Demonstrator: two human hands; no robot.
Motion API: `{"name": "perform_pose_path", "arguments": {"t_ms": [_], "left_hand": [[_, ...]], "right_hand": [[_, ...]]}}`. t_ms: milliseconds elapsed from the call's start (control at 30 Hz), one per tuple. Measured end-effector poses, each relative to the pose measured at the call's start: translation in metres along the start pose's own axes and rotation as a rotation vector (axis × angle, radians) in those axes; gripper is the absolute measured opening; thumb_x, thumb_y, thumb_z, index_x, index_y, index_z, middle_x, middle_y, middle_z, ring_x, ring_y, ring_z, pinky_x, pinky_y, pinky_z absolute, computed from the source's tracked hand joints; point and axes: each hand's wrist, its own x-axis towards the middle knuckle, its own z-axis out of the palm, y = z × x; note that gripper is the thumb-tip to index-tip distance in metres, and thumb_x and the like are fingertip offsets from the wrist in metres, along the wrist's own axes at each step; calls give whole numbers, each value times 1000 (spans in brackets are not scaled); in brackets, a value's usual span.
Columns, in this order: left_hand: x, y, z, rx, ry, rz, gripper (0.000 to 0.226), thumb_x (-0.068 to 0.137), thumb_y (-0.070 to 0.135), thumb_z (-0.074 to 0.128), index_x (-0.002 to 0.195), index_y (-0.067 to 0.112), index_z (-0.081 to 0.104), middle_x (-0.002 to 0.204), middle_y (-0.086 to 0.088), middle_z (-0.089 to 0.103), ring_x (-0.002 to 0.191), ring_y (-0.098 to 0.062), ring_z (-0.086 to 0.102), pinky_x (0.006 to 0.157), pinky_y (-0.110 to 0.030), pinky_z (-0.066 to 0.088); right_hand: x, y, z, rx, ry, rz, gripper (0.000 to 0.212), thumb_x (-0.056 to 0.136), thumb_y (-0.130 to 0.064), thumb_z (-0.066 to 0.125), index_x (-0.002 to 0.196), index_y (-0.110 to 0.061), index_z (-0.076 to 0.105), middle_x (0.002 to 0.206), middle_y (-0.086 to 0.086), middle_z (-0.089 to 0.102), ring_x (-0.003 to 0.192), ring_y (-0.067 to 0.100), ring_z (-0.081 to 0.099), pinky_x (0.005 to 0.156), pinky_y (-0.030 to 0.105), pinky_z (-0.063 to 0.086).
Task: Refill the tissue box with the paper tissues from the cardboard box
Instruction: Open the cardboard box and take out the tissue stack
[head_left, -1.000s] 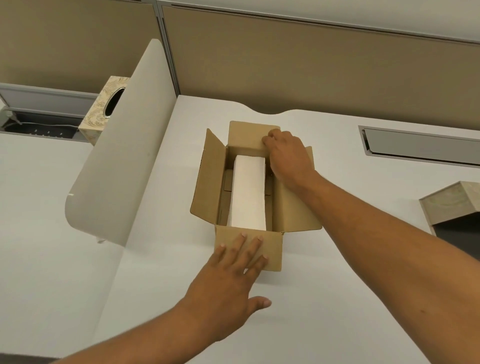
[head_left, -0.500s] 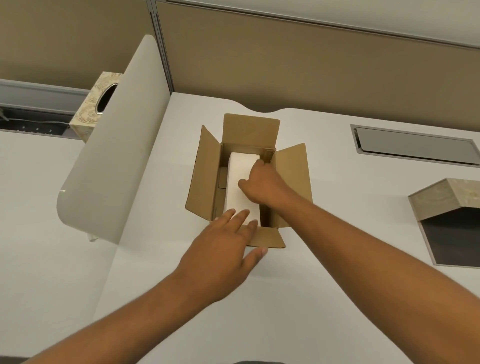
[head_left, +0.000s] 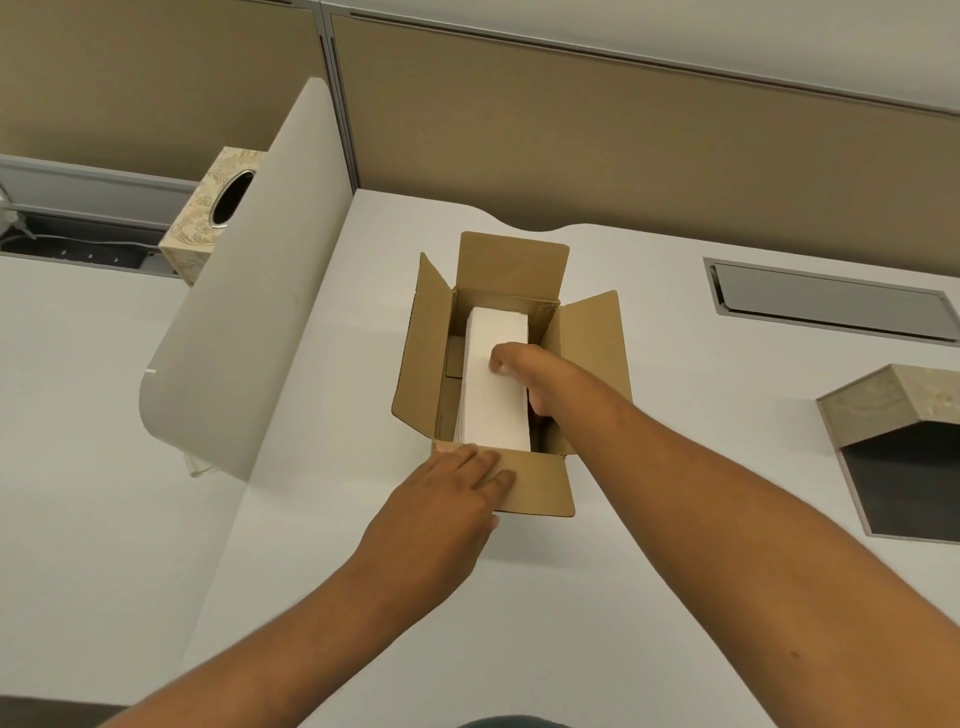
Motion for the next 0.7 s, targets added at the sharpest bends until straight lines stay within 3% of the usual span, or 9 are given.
{"name": "perform_pose_path", "arguments": {"t_ms": [133,233,400,567,700], "left_hand": [[1,-2,1,-1,34,5,56,109,12,51,163,21,40,172,-4,39,158,-27,35,126,-38,34],[2,-3,2,-4,53,11,60,109,8,47,165,23,34,174,-2,33,161,-24,29,128,-35,28],[0,-5,-1,-45,95,-8,62,108,5,47,165,25,36,171,0,39,158,-23,34,125,-34,34],[-1,-7,-1,-57,106,-3,64,108,4,46,166,27,32,173,1,36,159,-22,31,126,-32,30],[-2,-6,-1,-38,117,6,64,109,5,45,167,28,30,174,2,32,160,-20,28,127,-30,27]], "right_hand": [[2,-2,0,17,-13,20,46,104,-17,54,146,-4,42,148,17,44,136,35,45,112,41,40],[5,-1,1,81,-30,39,36,99,-17,58,131,-7,44,133,15,46,119,32,47,105,39,42],[8,-2,1,103,-34,26,46,98,-16,60,140,-6,45,143,15,46,133,33,46,115,41,40],[6,-1,-6,115,-81,38,36,97,-17,63,123,-12,39,123,10,38,115,29,40,105,39,34],[3,2,-6,166,-93,38,23,94,-18,65,107,-9,48,97,8,47,85,24,48,89,38,39]]}}
